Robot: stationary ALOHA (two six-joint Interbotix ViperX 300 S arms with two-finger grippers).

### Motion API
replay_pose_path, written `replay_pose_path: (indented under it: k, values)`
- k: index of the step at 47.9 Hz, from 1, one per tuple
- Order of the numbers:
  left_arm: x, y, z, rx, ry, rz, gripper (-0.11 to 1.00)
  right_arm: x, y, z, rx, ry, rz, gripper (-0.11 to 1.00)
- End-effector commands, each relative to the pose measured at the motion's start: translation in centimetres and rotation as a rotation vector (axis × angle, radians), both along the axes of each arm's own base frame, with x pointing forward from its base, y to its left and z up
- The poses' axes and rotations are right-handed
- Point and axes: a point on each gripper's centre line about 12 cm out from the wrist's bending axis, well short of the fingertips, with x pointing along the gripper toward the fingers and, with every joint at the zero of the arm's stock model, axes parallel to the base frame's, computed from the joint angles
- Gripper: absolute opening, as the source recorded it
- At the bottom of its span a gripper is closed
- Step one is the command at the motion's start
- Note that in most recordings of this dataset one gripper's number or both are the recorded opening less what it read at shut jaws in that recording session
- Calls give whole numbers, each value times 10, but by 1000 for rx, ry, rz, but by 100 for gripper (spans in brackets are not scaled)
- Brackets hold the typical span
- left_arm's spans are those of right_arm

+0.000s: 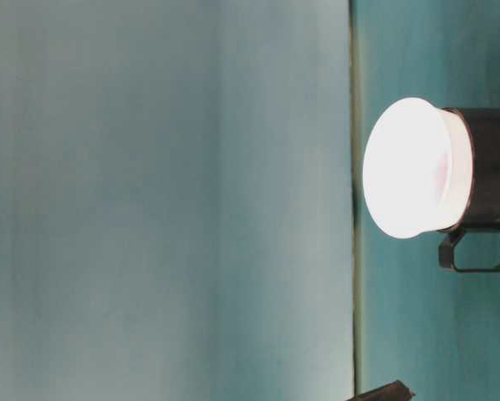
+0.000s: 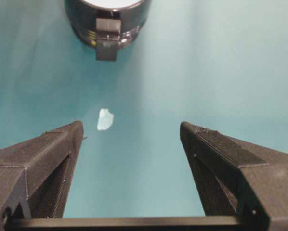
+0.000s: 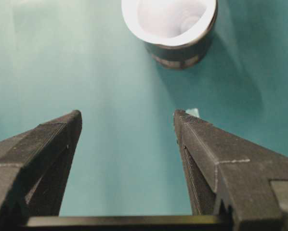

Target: Put the paper cup into the moved cup holder.

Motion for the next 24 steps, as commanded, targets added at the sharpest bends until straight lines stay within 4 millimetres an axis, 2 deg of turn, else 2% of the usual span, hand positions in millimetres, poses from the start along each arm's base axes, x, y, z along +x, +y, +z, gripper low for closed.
replay_pose_path:
  k: [1,24]
  values:
    - [2,-1,6,1,-23,-5,85,1,1,6,-7,-25,11,66]
    - [2,-1,6,0,-23,-4,85,2,1,4,-8,-19,11,66]
